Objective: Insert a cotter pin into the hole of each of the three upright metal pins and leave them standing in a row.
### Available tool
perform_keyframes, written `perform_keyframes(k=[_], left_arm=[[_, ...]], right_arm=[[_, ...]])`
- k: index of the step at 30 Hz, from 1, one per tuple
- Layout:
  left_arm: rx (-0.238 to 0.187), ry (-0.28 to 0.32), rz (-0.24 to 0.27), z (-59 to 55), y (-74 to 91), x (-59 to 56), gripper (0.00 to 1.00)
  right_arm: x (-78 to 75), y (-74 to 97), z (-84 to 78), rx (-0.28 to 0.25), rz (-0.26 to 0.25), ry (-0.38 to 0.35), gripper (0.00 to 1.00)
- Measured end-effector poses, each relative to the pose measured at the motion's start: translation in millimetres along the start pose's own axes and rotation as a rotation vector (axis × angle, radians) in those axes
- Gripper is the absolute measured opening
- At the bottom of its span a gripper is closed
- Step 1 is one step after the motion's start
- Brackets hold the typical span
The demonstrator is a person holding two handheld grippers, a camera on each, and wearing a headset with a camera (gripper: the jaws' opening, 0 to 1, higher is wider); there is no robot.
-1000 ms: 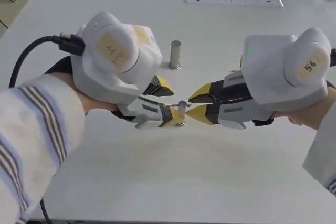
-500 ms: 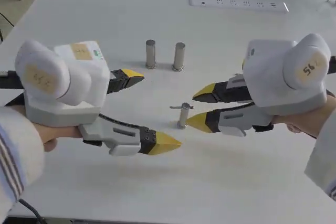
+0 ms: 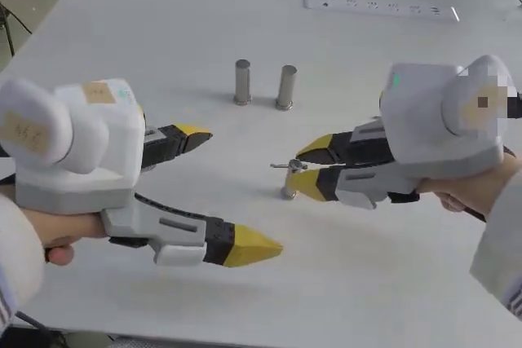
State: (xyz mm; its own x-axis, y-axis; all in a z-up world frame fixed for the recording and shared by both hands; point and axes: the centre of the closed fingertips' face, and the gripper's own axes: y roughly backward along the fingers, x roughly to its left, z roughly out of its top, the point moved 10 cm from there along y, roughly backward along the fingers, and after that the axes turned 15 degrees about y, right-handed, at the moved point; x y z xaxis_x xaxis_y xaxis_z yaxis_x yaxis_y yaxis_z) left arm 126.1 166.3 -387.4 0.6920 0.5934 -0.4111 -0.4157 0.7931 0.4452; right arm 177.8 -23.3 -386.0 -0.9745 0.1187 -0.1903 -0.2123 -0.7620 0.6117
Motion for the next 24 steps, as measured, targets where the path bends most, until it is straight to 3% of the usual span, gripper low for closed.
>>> perform_keyframes(k=[10,22,24], left_arm=[[-0.022,0.037,0.038,-5.7,6.0,-0.2,0.99],[-0.027,0.047,0.066,-6.4,11.8,3.9,0.99],[-0.029,0.049,0.067,-6.3,12.9,4.0,0.99]], right_arm=[[0.6,-4.6,0.3,-0.021,0.009,0.020,0.05],[-1.4,-5.3,1.0,-0.032,0.010,0.022,0.04],[-3.9,-5.6,4.8,-0.057,0.013,0.005,0.04]])
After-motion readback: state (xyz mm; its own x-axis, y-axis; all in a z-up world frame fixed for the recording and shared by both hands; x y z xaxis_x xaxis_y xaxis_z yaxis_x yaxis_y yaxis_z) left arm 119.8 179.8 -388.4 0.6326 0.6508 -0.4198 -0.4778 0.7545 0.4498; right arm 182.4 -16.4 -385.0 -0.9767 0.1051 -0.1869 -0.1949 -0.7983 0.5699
